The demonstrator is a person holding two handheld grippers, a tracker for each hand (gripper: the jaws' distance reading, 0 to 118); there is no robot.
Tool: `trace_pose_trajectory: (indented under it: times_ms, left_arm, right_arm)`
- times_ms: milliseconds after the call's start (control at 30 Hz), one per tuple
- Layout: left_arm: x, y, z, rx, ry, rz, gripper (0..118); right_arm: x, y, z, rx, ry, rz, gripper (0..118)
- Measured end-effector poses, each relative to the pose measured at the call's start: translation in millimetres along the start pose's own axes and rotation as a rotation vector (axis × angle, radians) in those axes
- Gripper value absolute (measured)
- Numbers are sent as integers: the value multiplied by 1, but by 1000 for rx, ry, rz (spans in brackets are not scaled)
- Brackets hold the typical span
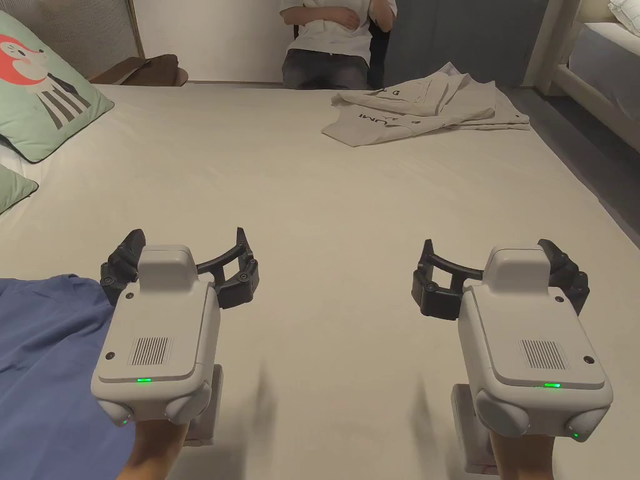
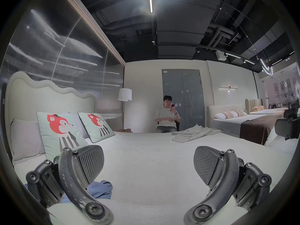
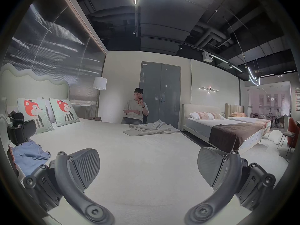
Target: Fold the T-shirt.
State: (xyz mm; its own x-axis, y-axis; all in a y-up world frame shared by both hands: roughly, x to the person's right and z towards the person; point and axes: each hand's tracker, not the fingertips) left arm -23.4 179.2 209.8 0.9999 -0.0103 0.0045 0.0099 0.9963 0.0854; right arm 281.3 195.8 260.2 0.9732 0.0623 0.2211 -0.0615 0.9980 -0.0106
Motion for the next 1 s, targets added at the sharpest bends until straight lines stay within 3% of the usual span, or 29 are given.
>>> trace_pose_trajectory:
  times_ms: [1000]
  left_arm:
    - [-2,-2,-1,5,1,-10,111]
  right_arm:
    - [3,0,-1,1,-6,6,118]
